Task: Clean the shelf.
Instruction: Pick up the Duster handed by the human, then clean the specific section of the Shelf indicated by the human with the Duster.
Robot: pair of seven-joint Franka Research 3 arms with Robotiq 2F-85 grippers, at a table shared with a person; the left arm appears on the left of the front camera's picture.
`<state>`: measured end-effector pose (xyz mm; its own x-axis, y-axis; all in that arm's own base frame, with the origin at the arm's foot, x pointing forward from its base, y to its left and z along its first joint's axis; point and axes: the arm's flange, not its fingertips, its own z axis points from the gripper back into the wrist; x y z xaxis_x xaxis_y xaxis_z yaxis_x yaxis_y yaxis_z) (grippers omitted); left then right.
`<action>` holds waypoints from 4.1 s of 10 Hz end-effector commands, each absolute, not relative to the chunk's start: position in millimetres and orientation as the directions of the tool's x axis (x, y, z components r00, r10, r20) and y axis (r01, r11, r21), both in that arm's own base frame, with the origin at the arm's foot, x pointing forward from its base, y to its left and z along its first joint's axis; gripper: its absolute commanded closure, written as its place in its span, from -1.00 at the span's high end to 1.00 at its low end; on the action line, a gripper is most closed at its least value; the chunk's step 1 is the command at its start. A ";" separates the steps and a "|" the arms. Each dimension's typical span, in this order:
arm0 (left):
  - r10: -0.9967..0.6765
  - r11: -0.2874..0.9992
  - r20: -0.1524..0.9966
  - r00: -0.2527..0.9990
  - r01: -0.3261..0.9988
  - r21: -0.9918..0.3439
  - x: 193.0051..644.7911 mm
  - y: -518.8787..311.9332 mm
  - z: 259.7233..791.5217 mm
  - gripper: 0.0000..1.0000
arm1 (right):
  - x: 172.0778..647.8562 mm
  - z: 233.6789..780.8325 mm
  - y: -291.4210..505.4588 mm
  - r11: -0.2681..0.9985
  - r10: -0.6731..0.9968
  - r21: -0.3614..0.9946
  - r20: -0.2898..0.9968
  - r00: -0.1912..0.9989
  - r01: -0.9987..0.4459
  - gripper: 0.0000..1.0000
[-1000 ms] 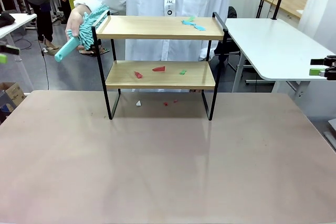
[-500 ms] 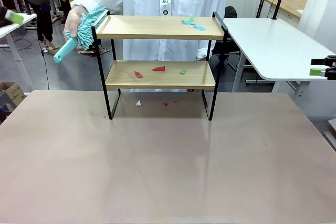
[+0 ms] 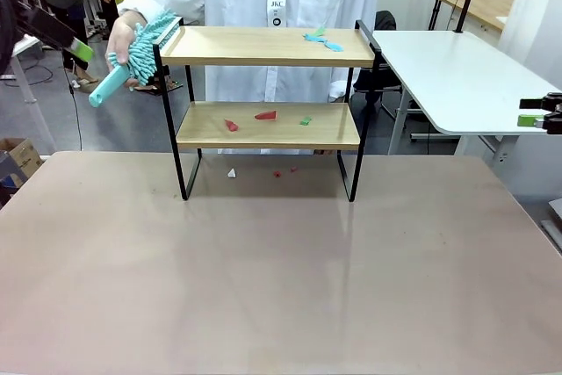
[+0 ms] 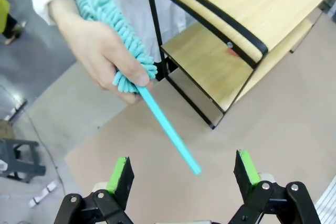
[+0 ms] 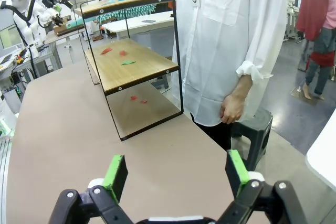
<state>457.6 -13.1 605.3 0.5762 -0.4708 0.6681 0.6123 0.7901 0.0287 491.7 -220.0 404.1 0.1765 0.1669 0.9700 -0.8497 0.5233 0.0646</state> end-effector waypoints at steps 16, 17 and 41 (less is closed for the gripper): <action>-0.376 0.896 0.640 0.670 0.439 0.068 487.7 -44.7 544.8 1.00 | 492.0 406.9 -218.0 0.519 0.172 0.059 0.970 0.172 -0.853 1.00; -0.371 0.899 0.637 0.676 0.435 0.062 486.0 -46.4 544.3 1.00 | 492.0 406.9 -218.0 0.519 0.172 0.059 0.970 0.172 -0.853 1.00; -0.466 0.884 0.502 0.728 0.408 0.229 460.7 -30.0 556.4 -0.74 | 492.0 406.9 -218.0 0.519 0.172 0.059 0.970 0.172 -0.853 1.00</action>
<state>476.9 -46.7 539.8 0.7419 -0.3938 0.5426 0.3653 0.9161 0.1653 491.9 -219.6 404.0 0.1766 0.1668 0.9700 -0.8501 0.5226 0.0649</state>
